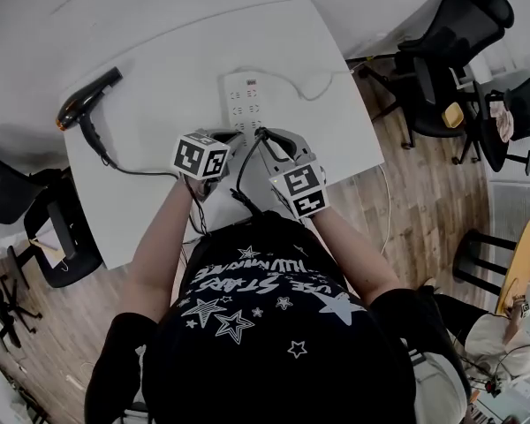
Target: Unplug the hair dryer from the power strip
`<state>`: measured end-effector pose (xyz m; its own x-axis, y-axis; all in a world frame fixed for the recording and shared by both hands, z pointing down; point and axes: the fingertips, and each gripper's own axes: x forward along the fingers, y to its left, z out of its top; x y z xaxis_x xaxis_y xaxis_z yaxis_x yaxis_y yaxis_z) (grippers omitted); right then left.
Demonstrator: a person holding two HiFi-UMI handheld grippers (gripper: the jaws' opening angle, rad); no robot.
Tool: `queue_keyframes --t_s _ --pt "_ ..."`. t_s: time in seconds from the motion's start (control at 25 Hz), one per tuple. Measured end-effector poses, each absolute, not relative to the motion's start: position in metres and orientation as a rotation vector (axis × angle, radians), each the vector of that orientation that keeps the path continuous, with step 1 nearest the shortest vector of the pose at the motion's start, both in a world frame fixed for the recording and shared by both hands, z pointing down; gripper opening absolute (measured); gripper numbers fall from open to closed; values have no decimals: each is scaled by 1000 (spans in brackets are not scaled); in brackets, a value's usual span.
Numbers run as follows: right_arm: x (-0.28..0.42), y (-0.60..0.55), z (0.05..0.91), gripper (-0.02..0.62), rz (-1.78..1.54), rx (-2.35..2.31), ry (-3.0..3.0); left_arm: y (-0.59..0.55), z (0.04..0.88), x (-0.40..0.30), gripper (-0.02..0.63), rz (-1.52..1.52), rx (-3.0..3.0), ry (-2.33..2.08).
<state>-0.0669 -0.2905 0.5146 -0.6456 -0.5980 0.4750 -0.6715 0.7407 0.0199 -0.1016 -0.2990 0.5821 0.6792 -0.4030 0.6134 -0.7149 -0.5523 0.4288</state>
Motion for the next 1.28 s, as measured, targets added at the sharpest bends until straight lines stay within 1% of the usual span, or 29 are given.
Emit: queue_keyframes --t_s 0.16,0.4,0.68,0.92,1.16,1.28 --pt "-64 -291 501 64 214 949 -2544 -299 581 -106 6 506 2162 -975" --pt "-61 -292 493 64 194 853 -2628 -298 577 -120 7 518 2092 -1173" --pt "-61 -301 499 66 202 727 -2704 -288 552 -141 8 329 2031 -1378" --pt "-66 -308 498 64 196 692 -2723 -266 547 -150 8 279 1985 -1452" --pt "-64 -304 494 65 202 722 -2722 -239 534 -149 8 114 1953 -1488" --pt "-63 -298 489 66 204 751 -2720 -224 534 -147 8 111 1953 -1484"
